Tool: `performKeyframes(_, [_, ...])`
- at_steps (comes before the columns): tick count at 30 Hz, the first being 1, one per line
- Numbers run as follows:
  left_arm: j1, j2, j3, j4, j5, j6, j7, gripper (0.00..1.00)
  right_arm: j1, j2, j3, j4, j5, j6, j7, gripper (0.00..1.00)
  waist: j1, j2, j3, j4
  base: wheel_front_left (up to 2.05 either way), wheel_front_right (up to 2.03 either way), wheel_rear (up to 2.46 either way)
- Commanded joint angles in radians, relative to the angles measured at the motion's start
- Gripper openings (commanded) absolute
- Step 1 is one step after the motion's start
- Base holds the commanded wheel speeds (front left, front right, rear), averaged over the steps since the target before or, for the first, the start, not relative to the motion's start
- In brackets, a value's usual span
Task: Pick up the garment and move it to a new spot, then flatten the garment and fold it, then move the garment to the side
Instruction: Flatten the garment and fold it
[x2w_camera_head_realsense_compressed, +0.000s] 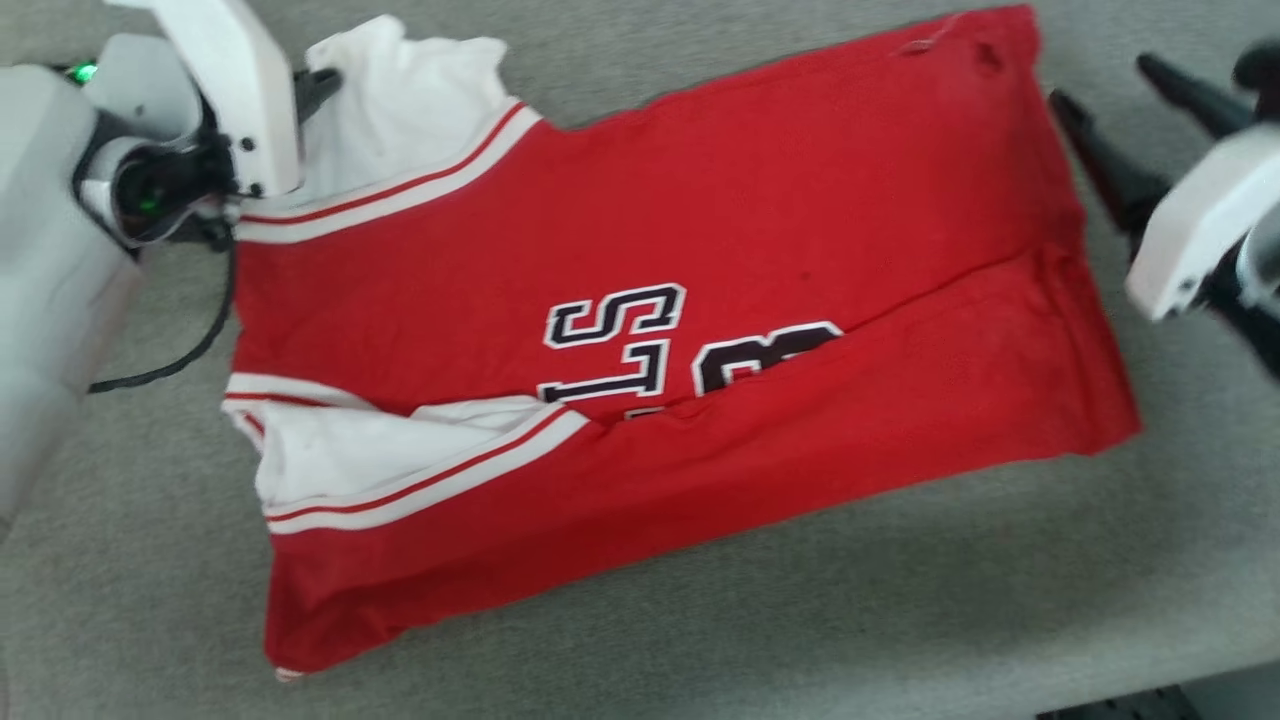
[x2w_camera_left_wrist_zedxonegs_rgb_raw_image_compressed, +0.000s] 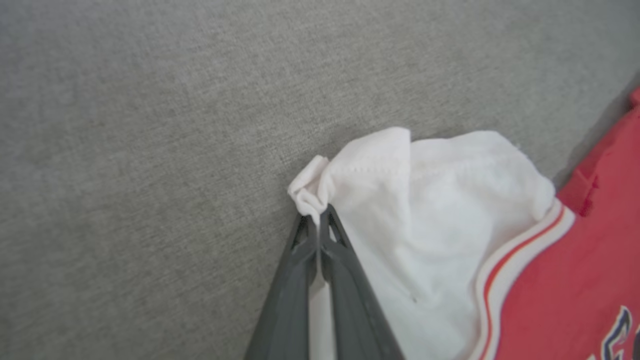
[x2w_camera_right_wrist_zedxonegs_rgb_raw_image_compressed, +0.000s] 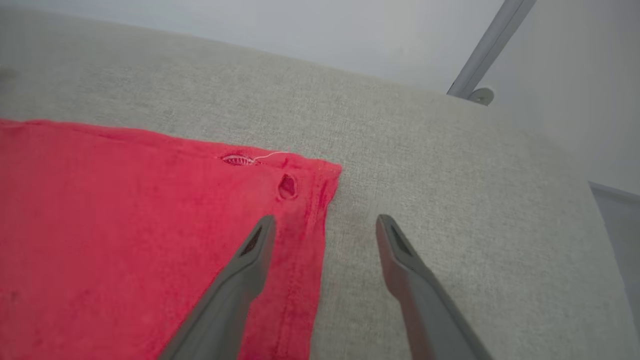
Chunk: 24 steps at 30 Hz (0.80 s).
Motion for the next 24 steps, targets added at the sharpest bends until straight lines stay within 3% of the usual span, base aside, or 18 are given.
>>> performKeyframes(1, [0.001,-0.016,-0.013,-0.004,0.009,-0.006,0.0,0.0,-0.037,-0.012,0.014,0.022,0.022,0.0,0.044,1.0,0.0,0.0,0.024,0.036,0.0,0.0,0.0])
performKeyframes(7, [0.004,-0.053,-0.03,-0.046,-0.013,-0.007,-0.024,0.0,-0.203,-0.058,0.092,0.146,0.124,0.0,0.275,1.0,0.0,0.0,0.04,0.093,0.0,0.0,0.0])
performKeyframes(15, [0.007,-0.075,-0.034,-0.097,-0.063,-0.006,-0.078,0.0,-0.298,-0.066,0.158,0.257,0.203,0.0,0.382,1.0,0.0,0.0,0.056,0.138,0.0,0.0,0.0])
performKeyframes(16, [0.006,-0.079,-0.031,-0.105,-0.068,-0.006,-0.089,0.0,-0.301,-0.067,0.162,0.267,0.211,0.0,0.378,0.93,0.0,0.0,0.056,0.141,0.0,0.0,0.0])
performKeyframes(17, [0.005,-0.082,-0.03,-0.112,-0.076,-0.006,-0.099,0.0,-0.304,-0.068,0.167,0.275,0.216,0.0,0.377,0.46,0.0,0.0,0.055,0.144,0.0,0.0,0.0])
performKeyframes(18, [0.003,-0.084,-0.031,-0.122,-0.082,-0.006,-0.11,0.0,-0.306,-0.069,0.171,0.285,0.223,0.0,0.374,0.07,0.0,0.0,0.053,0.147,0.0,0.0,0.0])
performKeyframes(19, [0.002,-0.085,-0.032,-0.132,-0.086,-0.006,-0.126,0.0,-0.306,-0.073,0.171,0.298,0.223,0.0,0.364,0.0,0.0,0.0,0.049,0.151,0.0,0.0,0.0])
performKeyframes(24, [0.01,-0.071,-0.045,-0.165,-0.102,-0.006,-0.194,0.0,-0.305,-0.067,0.194,0.301,0.244,0.0,0.317,0.0,0.0,0.0,0.012,0.156,0.0,0.0,0.0])
